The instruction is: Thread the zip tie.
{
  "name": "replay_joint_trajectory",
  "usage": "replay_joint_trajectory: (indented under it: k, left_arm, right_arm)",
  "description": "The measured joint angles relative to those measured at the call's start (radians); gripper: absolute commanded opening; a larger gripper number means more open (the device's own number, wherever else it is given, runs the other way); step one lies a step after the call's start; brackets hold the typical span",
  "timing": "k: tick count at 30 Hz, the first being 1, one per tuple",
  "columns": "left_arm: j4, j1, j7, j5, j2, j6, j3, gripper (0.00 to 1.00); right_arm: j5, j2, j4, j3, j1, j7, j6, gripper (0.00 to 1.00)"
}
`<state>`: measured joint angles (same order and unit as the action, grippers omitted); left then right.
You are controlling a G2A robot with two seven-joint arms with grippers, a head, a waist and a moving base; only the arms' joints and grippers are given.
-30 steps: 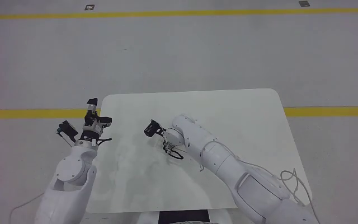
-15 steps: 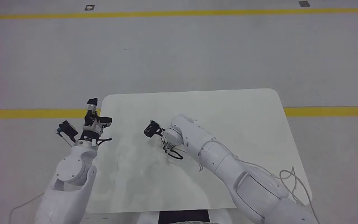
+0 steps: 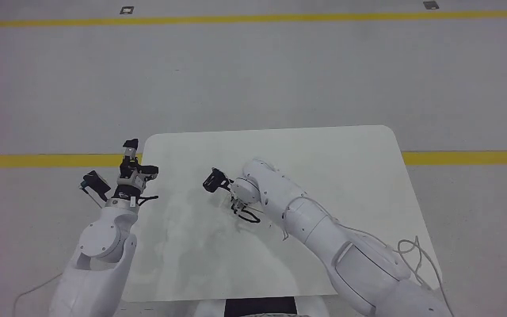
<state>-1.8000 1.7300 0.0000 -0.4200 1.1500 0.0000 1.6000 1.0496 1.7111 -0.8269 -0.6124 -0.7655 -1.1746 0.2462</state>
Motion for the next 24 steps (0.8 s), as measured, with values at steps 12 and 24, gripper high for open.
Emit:
replay_joint_trajectory:
  k: [12, 24]
  left_arm:
    - [0.0, 0.0, 0.0, 0.0, 0.0, 0.0, 0.0, 1.0]
    - [0.0, 0.0, 0.0, 0.0, 0.0, 0.0, 0.0, 1.0]
  right_arm:
    - [-0.009, -0.048, -0.125, -0.073, -0.048, -0.059, 0.032, 0.0]
    - [-0.091, -0.118, -0.299, -0.168, -0.119, -0.148, 0.094, 0.0]
